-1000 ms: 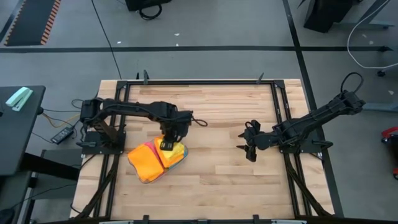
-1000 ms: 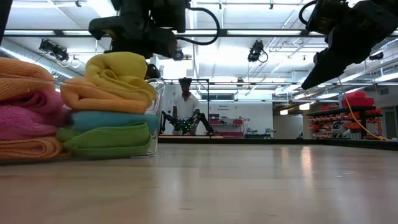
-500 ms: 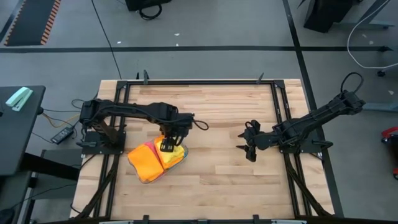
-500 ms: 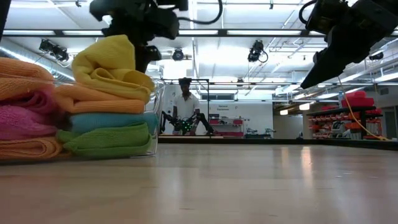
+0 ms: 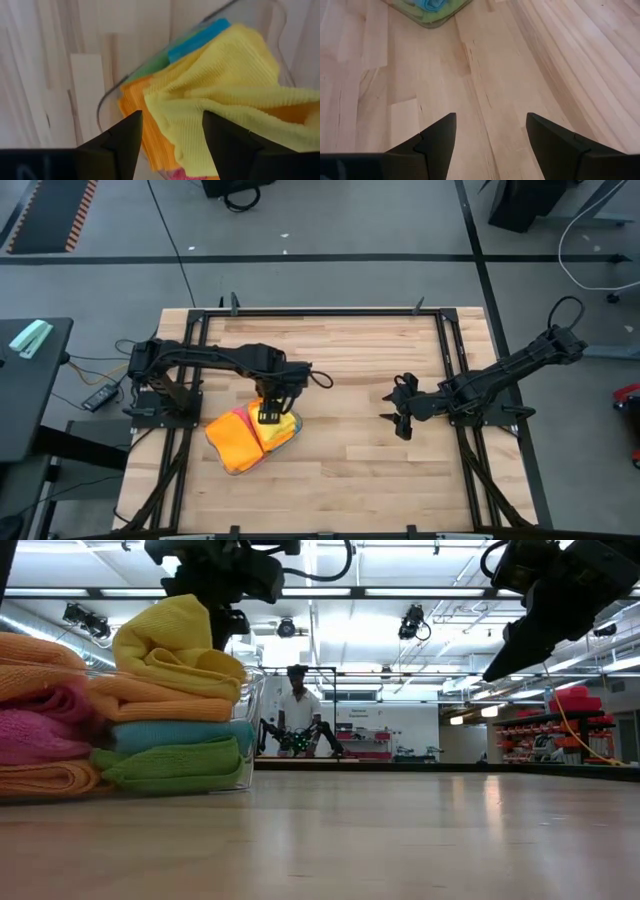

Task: Fold microfiber towels
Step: Put the folded yellow microfiber cloth into the transparent bin

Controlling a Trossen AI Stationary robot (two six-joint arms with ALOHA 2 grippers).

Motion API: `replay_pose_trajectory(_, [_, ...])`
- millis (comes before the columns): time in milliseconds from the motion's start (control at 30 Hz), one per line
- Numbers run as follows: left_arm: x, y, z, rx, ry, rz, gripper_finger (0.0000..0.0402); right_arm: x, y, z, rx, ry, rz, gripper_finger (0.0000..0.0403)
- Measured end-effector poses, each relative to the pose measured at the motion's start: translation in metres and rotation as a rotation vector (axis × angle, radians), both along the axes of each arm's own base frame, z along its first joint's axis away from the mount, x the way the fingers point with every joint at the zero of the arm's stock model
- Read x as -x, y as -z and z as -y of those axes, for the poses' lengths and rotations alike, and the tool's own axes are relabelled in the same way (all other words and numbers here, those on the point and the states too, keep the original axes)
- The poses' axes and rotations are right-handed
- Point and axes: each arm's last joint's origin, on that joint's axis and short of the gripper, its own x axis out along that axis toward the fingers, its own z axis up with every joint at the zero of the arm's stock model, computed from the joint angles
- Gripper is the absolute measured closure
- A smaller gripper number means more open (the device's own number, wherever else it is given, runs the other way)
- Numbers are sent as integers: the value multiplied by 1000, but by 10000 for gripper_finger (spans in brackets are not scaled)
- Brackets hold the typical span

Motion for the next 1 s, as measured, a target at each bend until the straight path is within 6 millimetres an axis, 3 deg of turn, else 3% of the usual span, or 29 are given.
replay_pose_trajectory(300, [-5,0,1,8,-74,43,209,-1,-1,0,1,-5,10,154])
replay_pose_trajectory(500, [-13,1,13,18,-90,103,223,-1,-1,0,4,-7,9,154])
replay_pose_trajectory(1000, [-4,3,13,-14,-106,10,263,-1,-1,0,7,-10,9,154])
